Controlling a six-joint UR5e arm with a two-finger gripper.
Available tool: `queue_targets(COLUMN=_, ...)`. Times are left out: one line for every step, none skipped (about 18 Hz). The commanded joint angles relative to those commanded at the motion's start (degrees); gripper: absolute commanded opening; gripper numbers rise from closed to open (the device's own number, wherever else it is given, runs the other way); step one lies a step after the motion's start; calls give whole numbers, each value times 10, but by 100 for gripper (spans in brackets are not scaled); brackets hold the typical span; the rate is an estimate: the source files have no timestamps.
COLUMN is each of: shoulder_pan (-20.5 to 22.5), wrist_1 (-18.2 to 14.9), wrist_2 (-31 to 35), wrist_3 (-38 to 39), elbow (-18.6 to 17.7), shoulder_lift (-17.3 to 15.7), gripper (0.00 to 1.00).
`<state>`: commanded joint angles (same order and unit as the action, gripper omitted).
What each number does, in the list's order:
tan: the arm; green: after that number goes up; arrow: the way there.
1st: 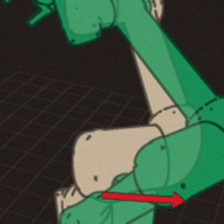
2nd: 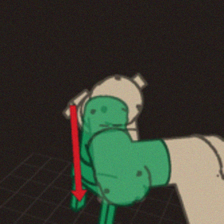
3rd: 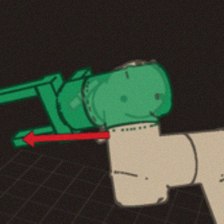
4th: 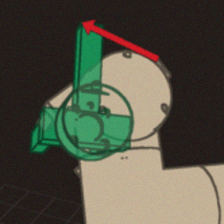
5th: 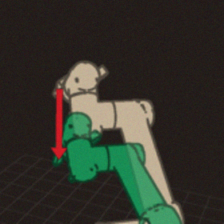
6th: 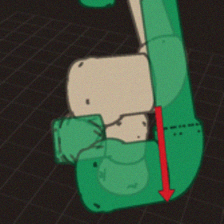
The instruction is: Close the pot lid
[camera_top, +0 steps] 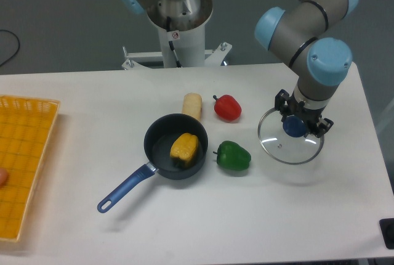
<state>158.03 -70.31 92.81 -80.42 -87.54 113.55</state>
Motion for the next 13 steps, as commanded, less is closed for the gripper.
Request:
queue_targets(shoulder_pan=-1, wrist_1=1, wrist_2=-1, wrist_3=2, elbow=-3, shoulder_lift=0, gripper=58)
queue_targets(shoulder_pan=-1, wrist_1=1, wrist_2=-1, wrist_3=2, elbow=-4, shoulder_lift=0, gripper=58)
queue_targets(shoulder_pan=-1, wrist_1=1, wrist_2=-3, wrist_3=3, elbow=-3, shoulder_lift=-1, gripper=58)
queue_targets(shoulder_pan=-1, wrist_1=1, wrist_2=-3, wrist_3=4, elbow=-3, shoulder_lift=-1, gripper=58)
queue_targets(shoulder_pan=-1, wrist_1=1, wrist_2=-3, wrist_3=4, elbow=-3, shoulder_lift=-1, gripper=58)
queue_targets(shoulder_pan=-1, wrist_1=1, wrist_2=-3, wrist_3=4, elbow=-2, shoulder_lift=-1, gripper=58)
queue_targets(shoulder_pan=0, wrist_1=1, wrist_2=-4, wrist_3=4, elbow=-3, shoulder_lift=-3, gripper=58)
queue_targets(shoulder_pan=0, wrist_1=1, wrist_2=-5, wrist_3=4, elbow=-2, shoulder_lift=-5, gripper=58)
queue_targets(shoulder_pan=0, wrist_1=1, wrist_2=-5, wrist_3=4, elbow=-2, shoulder_lift=-7, gripper=58)
queue_targets(shoulder_pan=-1, wrist_1=0, wrist_2=-4, wrist_3=4, elbow=-3, shoulder_lift=-8, gripper=58)
queue_targets(shoulder_pan=-2, wrist_1=0, wrist_2=-5, wrist_3=4, elbow=-4, shoulder_lift=-9, gripper=58)
queue_targets(shoulder_pan=-3, wrist_1=0, wrist_2=-5, wrist_3=5, elbow=-4, shoulder_lift=-10, gripper=58)
queue_targets(shoulder_pan=-4, wrist_1=0, wrist_2=-5, wrist_3=9, elbow=-4, shoulder_lift=-10, gripper=58)
